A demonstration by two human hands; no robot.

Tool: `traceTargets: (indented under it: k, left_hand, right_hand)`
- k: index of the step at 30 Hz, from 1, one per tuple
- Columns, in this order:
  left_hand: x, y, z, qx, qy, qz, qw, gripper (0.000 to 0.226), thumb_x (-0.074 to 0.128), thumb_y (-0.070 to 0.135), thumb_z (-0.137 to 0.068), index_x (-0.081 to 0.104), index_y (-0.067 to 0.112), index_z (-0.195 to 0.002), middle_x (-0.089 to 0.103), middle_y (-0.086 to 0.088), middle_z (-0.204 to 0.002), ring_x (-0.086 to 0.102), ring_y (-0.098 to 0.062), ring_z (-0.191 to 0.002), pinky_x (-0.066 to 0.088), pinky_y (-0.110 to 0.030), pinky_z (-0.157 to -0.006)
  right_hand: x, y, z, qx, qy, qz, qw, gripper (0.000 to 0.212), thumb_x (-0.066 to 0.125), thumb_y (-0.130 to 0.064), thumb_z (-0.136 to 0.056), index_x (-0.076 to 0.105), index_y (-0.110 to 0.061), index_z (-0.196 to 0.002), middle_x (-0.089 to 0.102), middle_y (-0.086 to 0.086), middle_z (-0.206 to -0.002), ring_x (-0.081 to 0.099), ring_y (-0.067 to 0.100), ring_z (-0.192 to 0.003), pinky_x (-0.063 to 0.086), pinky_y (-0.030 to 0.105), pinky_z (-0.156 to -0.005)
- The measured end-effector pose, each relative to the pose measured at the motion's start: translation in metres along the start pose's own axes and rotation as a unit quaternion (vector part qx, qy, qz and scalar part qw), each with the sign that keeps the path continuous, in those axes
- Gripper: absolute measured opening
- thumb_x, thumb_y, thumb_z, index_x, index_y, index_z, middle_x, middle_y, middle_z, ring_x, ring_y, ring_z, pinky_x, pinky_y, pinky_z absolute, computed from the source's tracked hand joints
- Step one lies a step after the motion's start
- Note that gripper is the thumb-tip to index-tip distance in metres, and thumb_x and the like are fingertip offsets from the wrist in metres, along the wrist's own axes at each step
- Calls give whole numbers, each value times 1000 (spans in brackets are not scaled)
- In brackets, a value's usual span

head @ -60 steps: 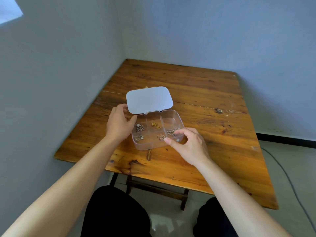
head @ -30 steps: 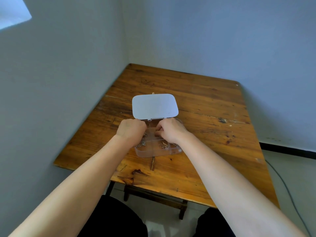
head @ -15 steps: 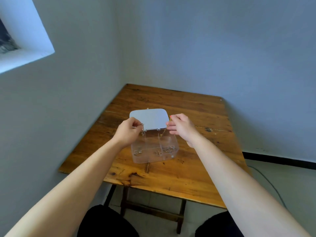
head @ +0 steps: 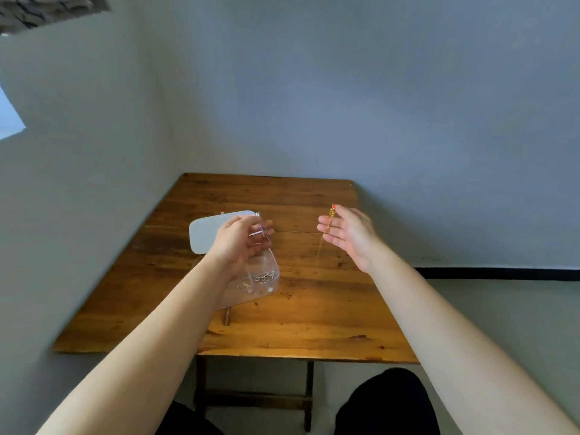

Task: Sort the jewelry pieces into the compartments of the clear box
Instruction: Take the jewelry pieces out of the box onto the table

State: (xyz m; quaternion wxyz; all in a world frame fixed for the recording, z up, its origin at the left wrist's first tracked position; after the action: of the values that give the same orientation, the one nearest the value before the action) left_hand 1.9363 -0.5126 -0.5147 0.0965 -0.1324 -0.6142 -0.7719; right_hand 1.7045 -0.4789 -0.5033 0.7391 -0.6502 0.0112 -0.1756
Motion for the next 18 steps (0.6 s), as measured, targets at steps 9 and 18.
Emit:
traceTargets:
  k: [9, 18]
  left_hand:
    - [77, -48, -50, -42, -64, -21, 997, 17, 61, 15, -91, 60, 6, -105, 75, -12, -87, 75, -28, -83, 61, -43, -76]
    - [96, -112, -86, -139, -55, -169, 974, 24, 57, 13, -94, 64, -3, -111, 66, -15, -92, 65, -25, -79, 60, -39, -70]
  right_hand:
    - [-57, 7, -38, 7, 47, 20, 999, 17, 47, -27, -106, 55, -16, -116, 74, 11, -104, 73, 23, -95, 59, 35, -85]
    - [-88, 77, -75, 73, 48, 296, 951, 23, 54, -40, -99, 65, -25, -113, 70, -1, -111, 68, 17, -98, 59, 40, -87]
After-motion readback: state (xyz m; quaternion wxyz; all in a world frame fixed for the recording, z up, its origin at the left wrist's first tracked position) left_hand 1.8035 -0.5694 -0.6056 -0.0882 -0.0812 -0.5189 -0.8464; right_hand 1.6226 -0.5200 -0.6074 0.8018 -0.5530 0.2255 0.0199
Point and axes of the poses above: each hand's wrist, its own z-axis away from the middle knuckle, its own x-axis out of the palm, y = z × x, the point moved 4 cm from there along -z, towards the middle knuckle
